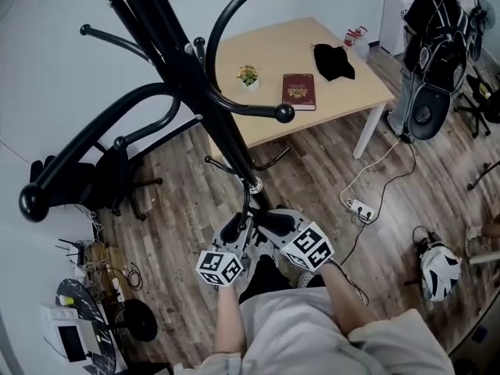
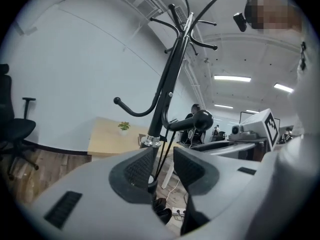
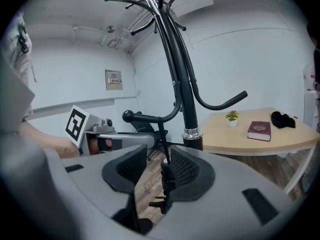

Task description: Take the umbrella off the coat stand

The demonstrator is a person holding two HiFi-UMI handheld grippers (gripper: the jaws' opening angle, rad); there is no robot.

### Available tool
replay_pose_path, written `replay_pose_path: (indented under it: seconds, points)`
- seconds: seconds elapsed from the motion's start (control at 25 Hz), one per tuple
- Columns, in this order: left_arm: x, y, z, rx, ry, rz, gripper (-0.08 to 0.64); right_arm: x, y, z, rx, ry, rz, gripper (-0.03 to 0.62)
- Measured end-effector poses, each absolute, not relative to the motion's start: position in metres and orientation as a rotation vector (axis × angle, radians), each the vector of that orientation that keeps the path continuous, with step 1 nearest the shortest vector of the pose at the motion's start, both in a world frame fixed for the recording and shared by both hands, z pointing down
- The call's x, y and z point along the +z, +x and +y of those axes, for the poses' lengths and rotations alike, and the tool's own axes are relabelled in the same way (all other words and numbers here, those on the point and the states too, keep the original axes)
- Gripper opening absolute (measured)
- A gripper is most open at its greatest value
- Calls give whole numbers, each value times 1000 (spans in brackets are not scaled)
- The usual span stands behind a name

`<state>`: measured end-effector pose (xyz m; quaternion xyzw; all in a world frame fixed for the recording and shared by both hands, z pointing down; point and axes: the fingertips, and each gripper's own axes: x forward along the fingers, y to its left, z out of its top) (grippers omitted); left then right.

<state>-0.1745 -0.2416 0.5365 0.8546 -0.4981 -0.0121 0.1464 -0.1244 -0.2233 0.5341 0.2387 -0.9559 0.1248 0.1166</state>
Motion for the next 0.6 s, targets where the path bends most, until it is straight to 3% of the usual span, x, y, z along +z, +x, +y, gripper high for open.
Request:
replay_pose_path:
  seconds: [0.6]
  points:
    - [527,-174,-265,-59,2525,-1406,123,535,-135,-236,334,636,-2832,150]
